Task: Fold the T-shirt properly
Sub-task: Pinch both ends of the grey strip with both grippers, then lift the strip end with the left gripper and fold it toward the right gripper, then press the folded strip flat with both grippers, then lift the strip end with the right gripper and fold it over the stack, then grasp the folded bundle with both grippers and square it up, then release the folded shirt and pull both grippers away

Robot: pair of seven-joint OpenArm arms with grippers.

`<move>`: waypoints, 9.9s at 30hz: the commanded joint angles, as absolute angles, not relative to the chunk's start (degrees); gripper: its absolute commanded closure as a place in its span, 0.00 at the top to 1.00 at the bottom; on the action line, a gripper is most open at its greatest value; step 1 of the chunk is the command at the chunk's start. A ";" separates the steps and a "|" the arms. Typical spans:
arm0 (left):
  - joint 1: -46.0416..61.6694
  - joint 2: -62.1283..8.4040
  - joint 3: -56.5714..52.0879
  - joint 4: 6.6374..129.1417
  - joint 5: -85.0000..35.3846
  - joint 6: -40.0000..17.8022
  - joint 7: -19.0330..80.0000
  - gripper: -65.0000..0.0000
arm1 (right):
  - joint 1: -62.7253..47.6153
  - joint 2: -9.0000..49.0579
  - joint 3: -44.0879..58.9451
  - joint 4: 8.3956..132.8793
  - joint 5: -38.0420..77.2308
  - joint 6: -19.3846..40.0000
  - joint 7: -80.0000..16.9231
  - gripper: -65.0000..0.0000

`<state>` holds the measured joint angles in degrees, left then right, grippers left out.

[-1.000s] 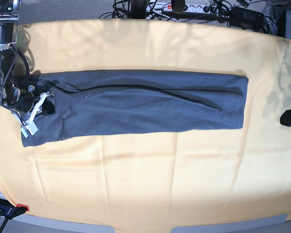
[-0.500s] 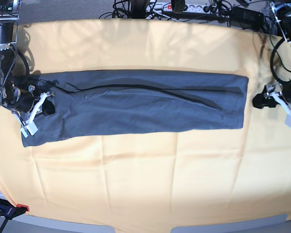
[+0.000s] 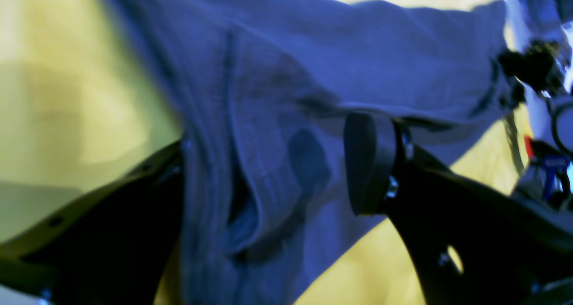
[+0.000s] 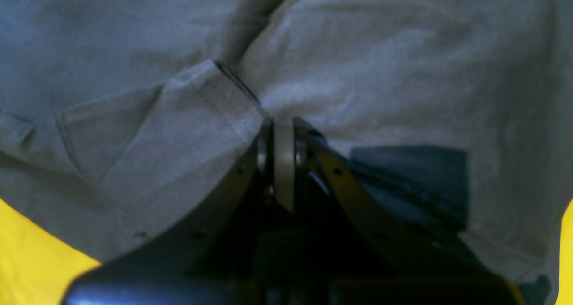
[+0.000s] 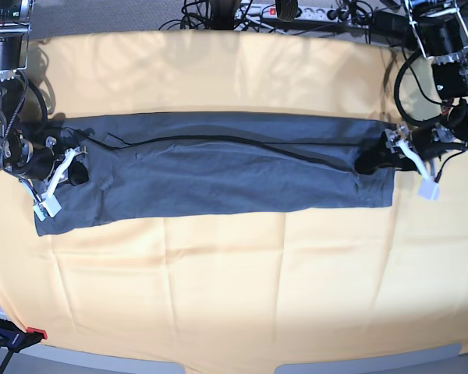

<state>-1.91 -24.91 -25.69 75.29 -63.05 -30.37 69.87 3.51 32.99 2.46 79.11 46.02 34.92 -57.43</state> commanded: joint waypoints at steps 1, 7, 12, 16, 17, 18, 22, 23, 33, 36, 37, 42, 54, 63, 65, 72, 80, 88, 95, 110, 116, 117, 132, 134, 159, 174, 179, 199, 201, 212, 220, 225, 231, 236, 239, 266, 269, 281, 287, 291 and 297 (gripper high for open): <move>-1.76 -25.41 -24.93 75.35 -59.88 -29.82 73.06 0.65 | 3.66 33.41 2.35 79.29 44.73 34.74 -59.13 0.00; -2.15 -26.06 -25.30 75.37 -59.40 -29.95 68.99 0.23 | 3.68 33.41 2.35 79.29 44.75 34.74 -59.11 0.00; -4.12 -26.04 -28.36 75.37 -56.47 -28.49 68.55 0.00 | 5.93 33.56 2.39 79.35 47.94 30.81 -59.13 0.09; -5.56 -26.76 -33.04 75.37 -55.92 -28.42 68.36 0.00 | 9.56 33.52 3.51 79.35 50.15 30.39 -59.16 0.39; -5.61 -27.38 -34.09 75.37 -55.94 -28.45 68.29 0.00 | 10.44 33.52 3.92 79.35 50.74 30.41 -59.18 0.44; -5.61 -28.12 -34.87 75.37 -55.94 -28.45 67.96 0.00 | 11.16 33.54 4.45 79.35 51.22 30.50 -59.27 0.45; -5.61 -32.05 -36.47 75.37 -55.99 -28.45 67.20 0.00 | 13.61 33.52 6.15 79.35 52.73 32.45 -60.23 0.45; -5.58 -33.30 -36.47 75.37 -55.94 -28.45 67.18 0.00 | 13.98 33.52 6.50 79.35 52.71 32.62 -60.25 0.45; -6.00 -37.95 -36.47 75.42 -72.86 -33.34 72.64 0.00 | 13.26 32.49 7.18 79.33 52.53 32.67 -59.55 0.45; -7.53 -36.10 -36.47 75.44 -83.99 -35.70 80.00 0.00 | 12.16 30.72 7.18 79.33 52.49 34.20 -58.65 0.45; -7.92 -35.27 -36.47 75.55 -85.00 -36.21 80.00 0.00 | 11.94 29.85 7.18 79.33 52.47 34.87 -58.65 0.45; -8.69 -29.89 -36.45 80.88 -85.00 -35.33 80.00 0.00 | 11.92 25.61 7.18 79.33 50.68 35.79 -58.70 0.45; -6.57 -16.14 -35.27 88.60 -85.00 -40.00 80.00 0.00 | 11.94 20.01 7.18 79.33 46.39 36.58 -58.65 0.45; -6.90 -7.57 -33.98 86.91 -84.12 -40.00 75.61 0.00 | 11.94 19.86 7.18 79.33 46.44 37.08 -58.72 0.45; -6.87 -6.35 -31.88 86.94 -81.30 -40.00 74.17 0.00 | 11.94 19.86 7.18 79.33 46.41 37.08 -58.74 0.45; -6.87 -5.56 -22.52 86.94 -77.06 -40.00 71.99 0.00 | 11.92 19.86 7.18 79.33 46.41 37.01 -59.33 0.45; -7.49 -5.56 -17.69 86.94 -76.88 -40.00 70.28 0.74 | 11.92 19.86 7.18 79.33 46.44 37.01 -59.33 0.45; -7.51 -5.58 -17.80 86.94 -73.80 -40.00 68.90 0.60 | 12.25 19.86 7.18 79.35 46.65 37.12 -59.09 0.45; -7.49 -5.58 -17.80 86.94 -51.53 -40.00 60.53 0.00 | 16.78 19.88 7.18 79.35 46.63 37.08 -59.16 0.45; -5.39 -6.59 -17.63 86.91 -33.04 -33.36 53.54 0.00 | 19.44 22.46 7.18 79.35 35.18 25.80 -67.48 0.56; -4.60 -7.66 -17.65 86.91 -33.87 -33.36 53.56 0.00 | 12.12 26.20 7.20 79.33 30.94 19.77 -66.61 0.56; -4.62 -7.66 -17.65 86.91 -34.13 -33.34 53.56 0.00 | 10.96 26.55 7.20 79.33 32.16 19.31 -66.61 0.56; -4.60 -7.64 -17.65 86.91 -35.00 -33.36 53.58 0.00 | -0.38 26.20 7.22 79.33 60.14 26.98 -69.38 0.56; -4.62 -7.64 -17.65 86.91 -35.09 -33.36 53.56 0.00 | -1.08 25.28 7.22 79.33 63.55 29.32 -70.59 0.56; -4.78 -10.70 -18.33 87.13 -44.03 -33.41 56.82 0.00 | 11.44 24.43 16.03 79.35 55.40 37.39 -69.69 0.00; -4.34 -11.77 -32.64 87.35 -53.06 -33.45 60.86 0.15 | 13.28 29.80 16.49 88.60 85.00 35.18 -80.00 0.00; -1.56 -12.10 -31.68 87.33 -53.04 -36.03 59.77 0.15 | 13.17 21.02 16.34 94.89 85.00 36.05 -80.00 0.00; -0.47 -14.61 -31.62 87.33 -53.91 -35.99 59.88 0.15 | 13.15 3.46 -10.72 94.98 56.49 40.00 -63.72 0.48; -0.49 -14.61 -31.62 87.33 -53.93 -35.99 59.86 0.15 | 13.67 3.03 -14.24 94.98 56.99 40.00 -61.82 0.71; -0.47 -15.68 -31.62 87.33 -54.50 -36.01 59.83 0.15 | 24.53 0.82 -19.70 95.07 56.49 40.00 -66.67 0.76; -0.64 -21.17 -31.62 87.33 -58.02 -35.97 60.84 0.00 | 28.12 5.02 -8.27 95.13 57.60 40.00 -74.39 0.00; -0.91 -22.17 -31.38 87.42 -76.69 -38.74 69.58 0.00 | 24.97 7.55 -8.49 93.14 45.25 40.00 -60.42 0.00; -1.74 -21.74 -25.08 91.20 -83.05 -40.00 76.90 0.00 | 27.62 7.66 -12.73 80.99 34.63 40.00 -51.37 0.00; -1.58 -21.74 -13.56 98.98 -74.56 -40.00 76.42 0.00 | 31.86 7.62 -16.12 72.44 31.27 40.00 -50.09 0.00; -1.56 -21.74 -6.24 102.21 -66.70 -40.00 75.00 0.00 | 33.41 7.64 -17.47 69.47 26.48 39.64 -48.51 0.00; -10.57 -28.08 13.47 88.64 -10.39 -26.79 35.42 0.00 | 28.38 17.74 -23.20 66.19 53.06 40.00 -64.79 0.00; -13.13 -27.24 13.50 79.22 -8.67 -28.93 20.36 0.00 | 24.45 18.98 -23.20 71.13 58.06 40.00 -66.28 0.00; -27.81 -19.53 13.47 53.58 -0.23 -38.35 0.14 0.00 | 1.58 18.85 -12.53 95.35 58.02 36.40 -66.70 0.00; -30.37 -19.68 12.88 62.54 -12.03 -40.00 12.23 0.00 | -2.20 18.74 -4.91 101.12 58.17 35.64 -66.04 0.00; -30.35 -20.88 11.49 71.48 -23.27 -40.00 23.27 0.00 | -2.37 18.74 -1.85 102.65 58.33 34.94 -66.24 0.00; -30.33 -22.55 5.93 81.71 -44.03 -40.00 47.20 0.00 | -2.22 18.72 -0.34 103.88 62.33 40.00 -60.82 0.00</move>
